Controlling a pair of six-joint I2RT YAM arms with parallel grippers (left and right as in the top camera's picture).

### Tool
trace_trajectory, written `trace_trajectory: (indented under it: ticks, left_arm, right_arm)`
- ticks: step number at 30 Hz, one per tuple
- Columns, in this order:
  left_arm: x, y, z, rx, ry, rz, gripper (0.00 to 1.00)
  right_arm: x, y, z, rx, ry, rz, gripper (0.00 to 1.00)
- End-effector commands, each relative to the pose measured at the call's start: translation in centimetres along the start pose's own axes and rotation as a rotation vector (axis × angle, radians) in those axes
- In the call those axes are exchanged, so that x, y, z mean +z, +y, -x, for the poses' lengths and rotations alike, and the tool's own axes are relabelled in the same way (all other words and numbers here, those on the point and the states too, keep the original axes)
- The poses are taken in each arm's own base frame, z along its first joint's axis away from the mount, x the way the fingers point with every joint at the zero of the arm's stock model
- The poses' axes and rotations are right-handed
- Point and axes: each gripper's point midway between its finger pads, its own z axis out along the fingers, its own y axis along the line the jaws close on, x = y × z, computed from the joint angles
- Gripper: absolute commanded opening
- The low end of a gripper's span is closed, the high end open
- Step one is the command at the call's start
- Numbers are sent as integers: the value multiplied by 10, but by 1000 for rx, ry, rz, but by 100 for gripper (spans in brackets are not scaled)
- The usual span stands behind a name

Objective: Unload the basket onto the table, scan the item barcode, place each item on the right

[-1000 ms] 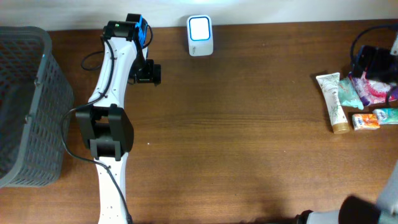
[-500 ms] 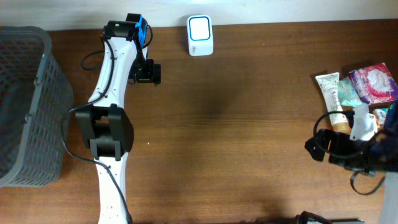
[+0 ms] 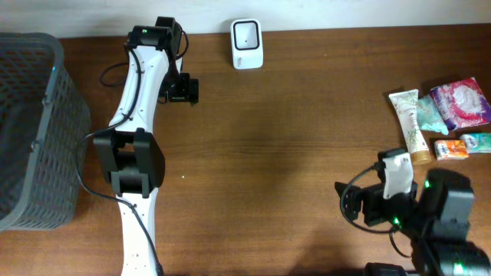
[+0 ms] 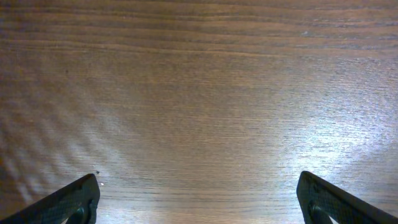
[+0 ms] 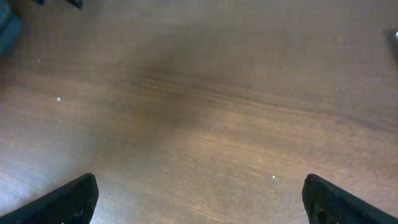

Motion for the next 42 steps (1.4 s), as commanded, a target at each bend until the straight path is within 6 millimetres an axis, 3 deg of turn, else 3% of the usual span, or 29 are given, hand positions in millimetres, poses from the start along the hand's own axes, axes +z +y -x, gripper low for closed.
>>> trace_trajectory:
  ticks: [1, 5, 17, 19, 28, 34, 37, 42]
  left_arm:
    - [-9, 3, 4, -13, -25, -7, 99]
    - [-9, 3, 4, -13, -25, -7, 99]
    - [-9, 3, 4, -13, -25, -7, 99]
    - [-9, 3, 4, -13, -25, -7, 99]
    - [-9, 3, 4, -13, -25, -7, 99]
    - [-9, 3, 4, -13, -25, -7, 99]
    - [-9, 3, 4, -13, -25, -7, 99]
    - [-9, 3, 4, -13, -25, -7, 99]
  right_arm:
    - [-27, 17, -6, -96, -131, -6, 99]
    - [-40, 26, -14, -139, -220, -10, 99]
    - [-29, 30, -30, -127, -170, 41, 99]
    - [-29, 29, -25, -186, -223, 28, 99]
    - [18, 2, -28, -323, -449, -47, 99]
    - [35, -13, -20, -346, -528, -97, 99]
    - [33, -36, -18, -154, -538, -181, 99]
    - [40, -42, -15, -93, -599, -174, 99]
